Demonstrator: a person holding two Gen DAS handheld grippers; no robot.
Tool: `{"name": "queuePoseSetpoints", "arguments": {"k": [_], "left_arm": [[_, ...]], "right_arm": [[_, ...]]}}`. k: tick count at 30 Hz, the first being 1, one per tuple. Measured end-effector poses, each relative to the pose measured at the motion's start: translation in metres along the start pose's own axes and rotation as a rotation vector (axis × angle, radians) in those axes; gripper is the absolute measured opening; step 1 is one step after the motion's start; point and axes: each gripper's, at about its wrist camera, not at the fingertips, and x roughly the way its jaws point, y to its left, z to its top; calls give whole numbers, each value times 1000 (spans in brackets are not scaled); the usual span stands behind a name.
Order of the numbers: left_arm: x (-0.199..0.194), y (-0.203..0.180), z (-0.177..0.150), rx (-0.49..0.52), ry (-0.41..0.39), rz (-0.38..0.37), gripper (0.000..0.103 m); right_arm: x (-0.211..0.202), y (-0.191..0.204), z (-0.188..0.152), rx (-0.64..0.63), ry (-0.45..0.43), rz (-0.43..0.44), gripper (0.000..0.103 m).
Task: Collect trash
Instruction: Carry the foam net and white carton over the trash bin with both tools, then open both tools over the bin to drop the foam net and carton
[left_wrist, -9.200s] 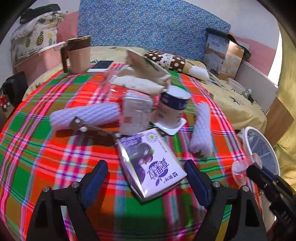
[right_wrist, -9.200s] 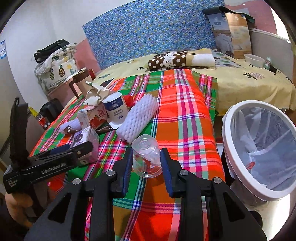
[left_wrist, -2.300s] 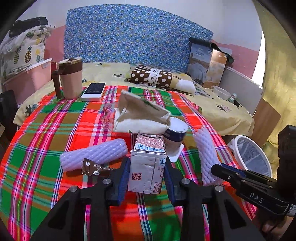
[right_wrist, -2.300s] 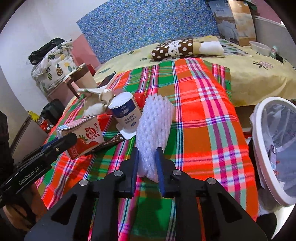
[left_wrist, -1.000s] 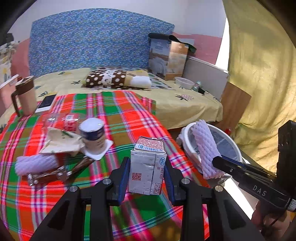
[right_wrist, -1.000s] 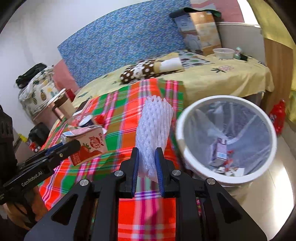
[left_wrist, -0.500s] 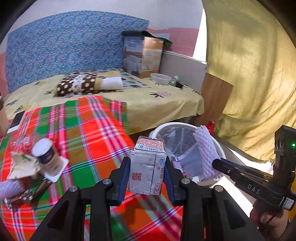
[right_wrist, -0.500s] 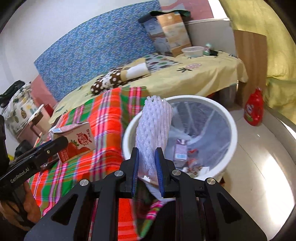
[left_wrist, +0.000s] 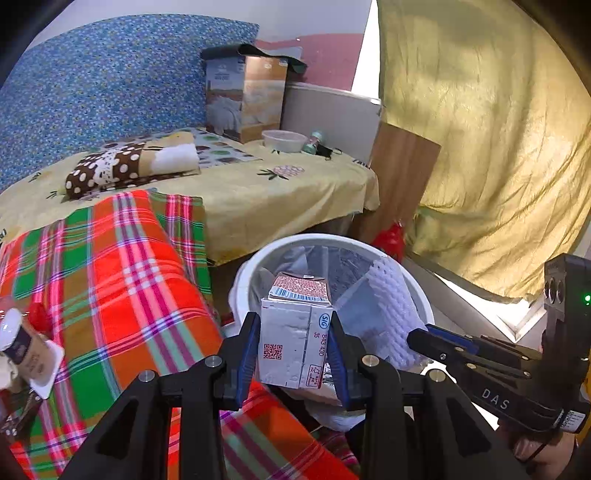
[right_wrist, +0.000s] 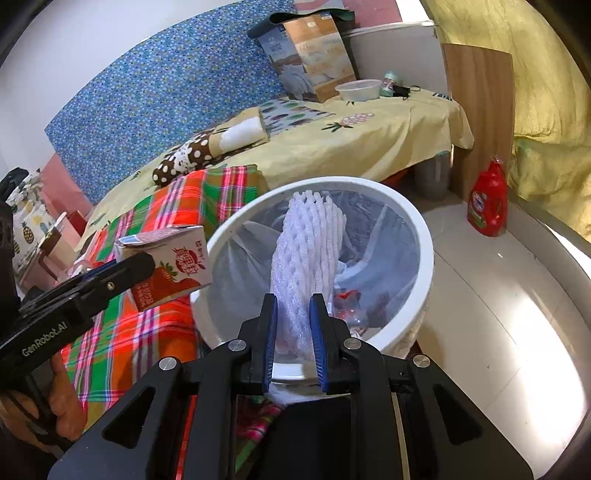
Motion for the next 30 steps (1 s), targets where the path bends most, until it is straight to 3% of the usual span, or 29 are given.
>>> {"name": "queuePoseSetpoints", "arguments": {"k": [10,14,30], "left_arm": [[27,0,-3,-6,43,-4,36],[27,1,-1,-9,36,0,42],[-11,21,-17,-61,18,34,42]], "right_arm": [[8,-6,1,-9,42,-9,26],[7,-7,2,-2,32,-11,37],[-8,14,-1,-48,-6,21,38]]}}
